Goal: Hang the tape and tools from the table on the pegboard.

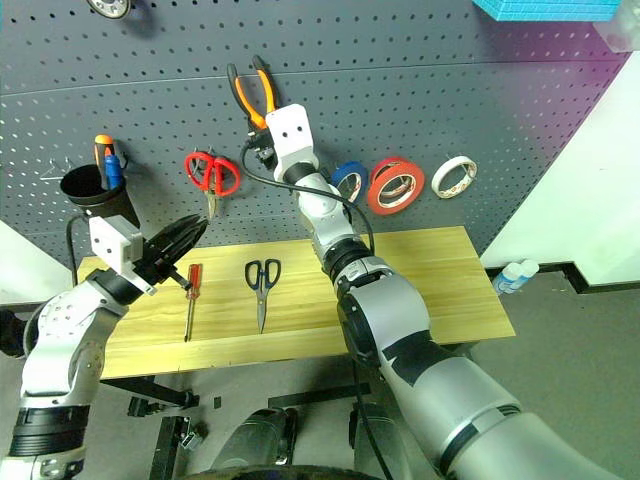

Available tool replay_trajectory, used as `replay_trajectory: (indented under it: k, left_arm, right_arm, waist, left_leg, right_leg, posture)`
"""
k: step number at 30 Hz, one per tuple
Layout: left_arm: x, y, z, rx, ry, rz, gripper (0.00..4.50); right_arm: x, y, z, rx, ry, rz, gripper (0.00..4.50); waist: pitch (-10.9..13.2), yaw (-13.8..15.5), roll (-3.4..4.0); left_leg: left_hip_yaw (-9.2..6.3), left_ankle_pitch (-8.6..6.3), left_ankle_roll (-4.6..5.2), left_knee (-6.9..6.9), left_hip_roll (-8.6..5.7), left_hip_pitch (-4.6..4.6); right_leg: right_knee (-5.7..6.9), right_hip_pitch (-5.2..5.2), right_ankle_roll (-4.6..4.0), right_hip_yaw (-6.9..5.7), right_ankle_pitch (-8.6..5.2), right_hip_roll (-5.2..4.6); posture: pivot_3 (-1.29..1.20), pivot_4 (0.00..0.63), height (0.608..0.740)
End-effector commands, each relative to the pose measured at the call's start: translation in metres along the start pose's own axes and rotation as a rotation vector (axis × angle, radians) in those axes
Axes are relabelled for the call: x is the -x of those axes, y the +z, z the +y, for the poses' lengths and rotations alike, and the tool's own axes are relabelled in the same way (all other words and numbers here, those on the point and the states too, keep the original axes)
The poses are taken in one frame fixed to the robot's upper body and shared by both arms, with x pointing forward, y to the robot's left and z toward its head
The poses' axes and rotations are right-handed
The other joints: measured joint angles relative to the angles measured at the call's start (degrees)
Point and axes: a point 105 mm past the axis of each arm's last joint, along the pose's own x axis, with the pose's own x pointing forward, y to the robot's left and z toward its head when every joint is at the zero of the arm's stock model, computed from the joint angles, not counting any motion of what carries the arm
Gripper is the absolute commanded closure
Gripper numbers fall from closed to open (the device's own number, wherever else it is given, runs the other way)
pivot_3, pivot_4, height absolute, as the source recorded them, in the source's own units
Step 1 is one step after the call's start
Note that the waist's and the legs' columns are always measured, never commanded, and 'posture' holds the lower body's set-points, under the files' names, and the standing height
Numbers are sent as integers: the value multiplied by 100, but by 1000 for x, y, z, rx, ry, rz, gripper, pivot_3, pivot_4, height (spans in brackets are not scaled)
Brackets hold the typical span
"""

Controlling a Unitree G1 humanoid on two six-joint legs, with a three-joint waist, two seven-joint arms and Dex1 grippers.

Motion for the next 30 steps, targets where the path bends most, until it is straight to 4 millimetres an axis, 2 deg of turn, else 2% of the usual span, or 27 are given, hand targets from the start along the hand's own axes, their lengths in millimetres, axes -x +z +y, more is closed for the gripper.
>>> replay_trajectory:
  k: [1,30]
  left_arm:
    - [7,13,5,-31,25,-29,3858]
    - [5,8,2,-13,10,-11,3858]
  right_arm:
    - [-10,24,4,12,13,-77,2397]
    - [-3,15,5,25,29,-69,2397]
  waist:
    - [0,4,0]
    - [0,123,0]
  left_leg:
    - [0,0,0,-1,0,0]
    - [2,0,-1,-1,1,2]
  right_leg:
    - [0,0,0,0,0,0]
    - [-1,1,-2,0,0,2]
  posture:
    - [174,65,740]
    - [139,68,740]
